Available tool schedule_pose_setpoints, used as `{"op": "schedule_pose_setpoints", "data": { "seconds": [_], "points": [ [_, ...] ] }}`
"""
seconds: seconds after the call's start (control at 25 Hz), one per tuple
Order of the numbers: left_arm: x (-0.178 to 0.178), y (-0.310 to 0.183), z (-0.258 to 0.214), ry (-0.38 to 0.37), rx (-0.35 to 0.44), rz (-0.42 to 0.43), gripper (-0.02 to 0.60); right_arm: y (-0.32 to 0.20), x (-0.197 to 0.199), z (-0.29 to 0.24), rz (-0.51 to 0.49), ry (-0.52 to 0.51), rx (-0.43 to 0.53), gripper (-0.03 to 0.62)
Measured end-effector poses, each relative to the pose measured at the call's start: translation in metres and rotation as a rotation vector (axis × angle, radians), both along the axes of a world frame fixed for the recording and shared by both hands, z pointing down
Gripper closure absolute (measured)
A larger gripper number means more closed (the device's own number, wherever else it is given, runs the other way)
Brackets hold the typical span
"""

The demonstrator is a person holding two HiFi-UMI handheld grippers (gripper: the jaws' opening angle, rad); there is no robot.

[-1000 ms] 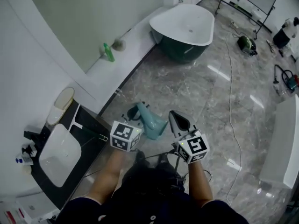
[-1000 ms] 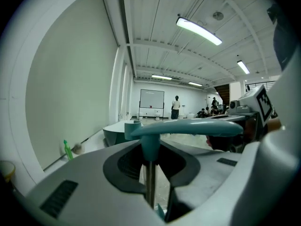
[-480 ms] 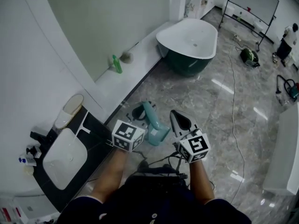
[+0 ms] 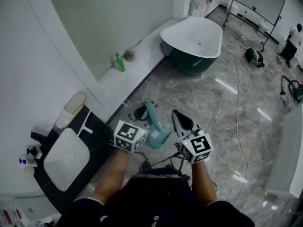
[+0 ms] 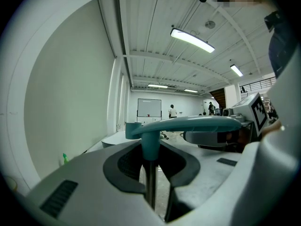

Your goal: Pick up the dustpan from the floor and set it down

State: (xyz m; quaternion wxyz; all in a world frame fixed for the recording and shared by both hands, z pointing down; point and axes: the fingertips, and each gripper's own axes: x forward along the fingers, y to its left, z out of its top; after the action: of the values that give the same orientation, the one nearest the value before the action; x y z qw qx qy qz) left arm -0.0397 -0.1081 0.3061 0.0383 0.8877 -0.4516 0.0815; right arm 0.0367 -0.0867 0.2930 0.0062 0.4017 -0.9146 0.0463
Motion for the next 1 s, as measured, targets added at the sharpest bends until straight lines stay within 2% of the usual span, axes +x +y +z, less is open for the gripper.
{"op": "schedule_pose_setpoints", "data": {
  "seconds": [0.28,0.52,1.0],
  "points": [
    [-0.001,-0.006,0.025,-0.013,-0.044,-0.010,0.494,-0.002,0.002,0.015,0.011,0.011,-0.036,0.588],
    [-0.002,-0.019,0.065,-0.042,-0.094,-0.028,0.494,-0.011,0.006,0.036,0.022,0.031,-0.078,0.588],
    [-0.008,-0.075,0.189,-0.074,-0.284,-0.087,0.494,-0.028,0.024,0.107,0.075,0.126,-0.255,0.588]
  ]
}}
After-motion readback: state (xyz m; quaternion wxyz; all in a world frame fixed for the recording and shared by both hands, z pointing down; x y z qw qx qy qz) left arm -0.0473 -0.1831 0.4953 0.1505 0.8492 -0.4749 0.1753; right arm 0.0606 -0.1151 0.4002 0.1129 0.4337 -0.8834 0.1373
